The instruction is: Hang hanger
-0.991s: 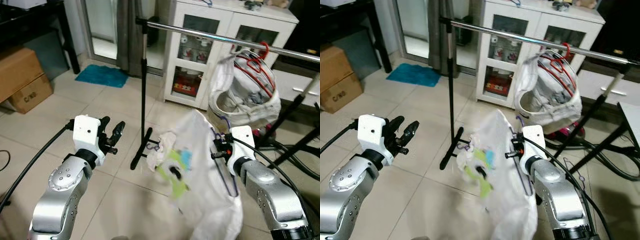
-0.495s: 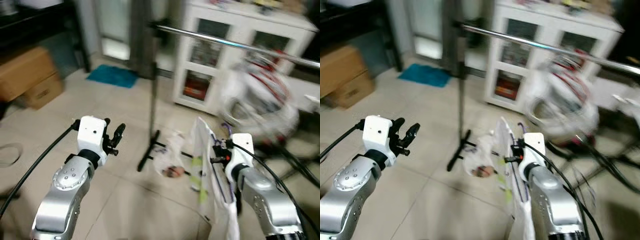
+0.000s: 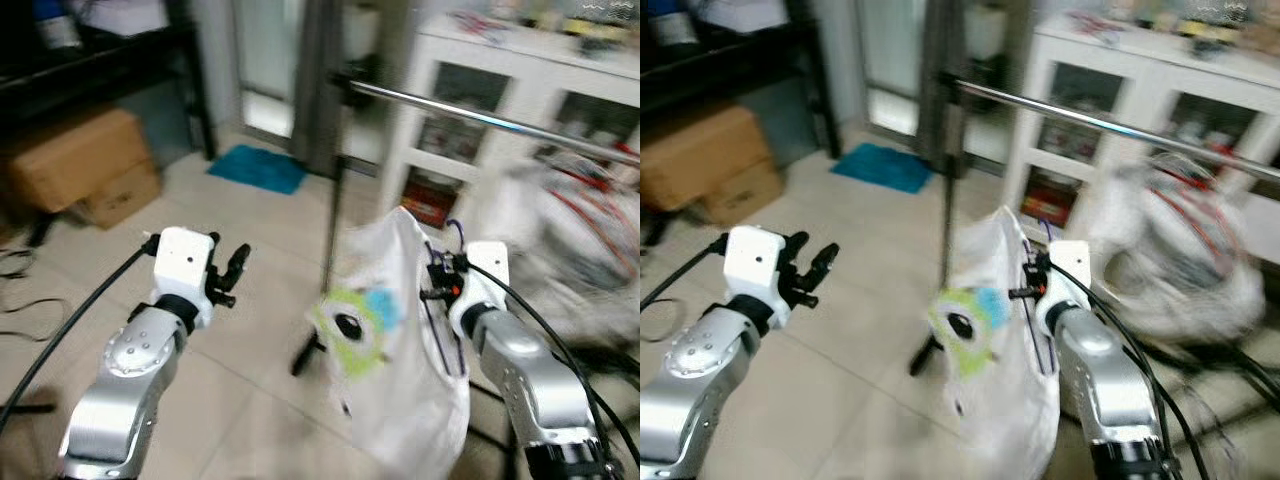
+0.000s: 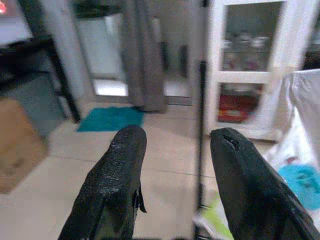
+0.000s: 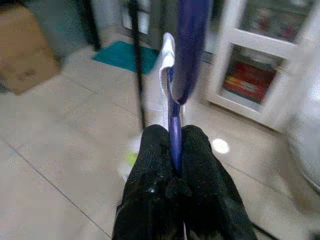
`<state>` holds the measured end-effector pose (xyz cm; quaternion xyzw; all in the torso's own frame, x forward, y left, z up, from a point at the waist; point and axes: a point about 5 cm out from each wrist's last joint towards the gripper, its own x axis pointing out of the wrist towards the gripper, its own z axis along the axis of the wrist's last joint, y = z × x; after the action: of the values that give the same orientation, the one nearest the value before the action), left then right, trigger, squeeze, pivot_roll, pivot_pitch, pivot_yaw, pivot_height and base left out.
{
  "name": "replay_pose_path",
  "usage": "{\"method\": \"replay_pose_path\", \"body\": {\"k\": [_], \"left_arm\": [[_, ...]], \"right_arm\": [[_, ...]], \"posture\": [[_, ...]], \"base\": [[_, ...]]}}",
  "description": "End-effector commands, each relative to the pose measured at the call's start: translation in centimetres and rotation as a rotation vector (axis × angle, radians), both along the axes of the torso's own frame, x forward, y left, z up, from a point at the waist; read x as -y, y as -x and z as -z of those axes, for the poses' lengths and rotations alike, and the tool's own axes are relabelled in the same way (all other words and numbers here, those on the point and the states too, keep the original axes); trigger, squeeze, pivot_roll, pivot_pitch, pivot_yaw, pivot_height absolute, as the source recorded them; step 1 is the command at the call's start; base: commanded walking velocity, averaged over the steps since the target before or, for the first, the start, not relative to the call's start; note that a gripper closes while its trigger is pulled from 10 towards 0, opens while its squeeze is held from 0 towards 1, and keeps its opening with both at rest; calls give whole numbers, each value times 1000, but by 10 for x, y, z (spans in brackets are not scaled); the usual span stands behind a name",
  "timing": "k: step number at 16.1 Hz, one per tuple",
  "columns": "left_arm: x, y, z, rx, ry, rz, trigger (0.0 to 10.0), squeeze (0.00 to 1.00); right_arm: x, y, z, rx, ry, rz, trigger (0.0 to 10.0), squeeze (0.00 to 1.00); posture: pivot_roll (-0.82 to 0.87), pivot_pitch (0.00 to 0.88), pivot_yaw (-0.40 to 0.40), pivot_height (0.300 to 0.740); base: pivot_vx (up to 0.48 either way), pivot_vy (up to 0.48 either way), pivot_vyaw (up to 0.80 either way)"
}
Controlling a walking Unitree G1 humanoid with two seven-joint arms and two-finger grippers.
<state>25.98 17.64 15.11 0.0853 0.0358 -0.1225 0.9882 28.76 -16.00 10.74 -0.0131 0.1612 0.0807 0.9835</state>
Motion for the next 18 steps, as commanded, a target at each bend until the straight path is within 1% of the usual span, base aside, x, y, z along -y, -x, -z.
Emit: {"method": "replay_pose_path", "body": {"k": [1, 7, 8, 9, 10, 11, 12, 13, 15, 17, 18], "left_arm": [[-3, 0, 0, -7, -17, -8, 10000, 0], [1, 1, 1, -13, -35, 30, 10000, 0], [5, 1, 0, -14, -48, 69, 10000, 0], [6, 1, 0, -14, -53, 82, 10000, 0], [18, 7, -1, -21, -21, 205, 10000, 0], [21, 9, -1, -26, -11, 246, 10000, 0], [27, 12, -1, -34, -44, 307, 10000, 0], [32, 16, -1, -30, -29, 368, 10000, 0], [35, 20, -4, -30, 0, 431, 10000, 0], [37, 24, -5, -39, 3, 492, 10000, 0], [39, 27, -7, -56, 6, 557, 10000, 0]], "right_arm": [[-9, -5, -8, 42, -14, -29, 10000, 0], [-9, -10, -17, 54, -2, -12, 10000, 0], [-6, -14, -23, 65, 6, 22, 10000, 0], [-5, -15, -24, 68, 8, 32, 10000, 0], [1, -19, -34, 98, 28, 87, 10000, 0], [2, -21, -37, 105, 30, 103, 10000, 0], [7, -24, -42, 122, 40, 137, 10000, 0], [11, -29, -51, 151, 34, 179, 10000, 0], [13, -34, -61, 178, 17, 214, 10000, 0], [14, -39, -66, 187, 4, 237, 10000, 0], [15, -47, -69, 189, -6, 254, 10000, 0]], "posture": [[124, 0, -59, 740], [124, 0, -58, 740], [125, 0, -58, 740], [125, 0, -58, 740], [126, 0, -59, 740], [126, 0, -59, 740], [127, 0, -61, 740], [128, 0, -65, 740], [131, 0, -72, 740], [137, 0, -81, 740], [141, 0, -86, 740]], "base": [[480, 0, 0], [480, 0, 0], [480, 0, 0], [480, 0, 0], [0, 0, 0], [0, 0, 0], [0, 0, 0], [0, 0, 0], [0, 0, 0], [0, 0, 0], [0, 0, 0]]}}
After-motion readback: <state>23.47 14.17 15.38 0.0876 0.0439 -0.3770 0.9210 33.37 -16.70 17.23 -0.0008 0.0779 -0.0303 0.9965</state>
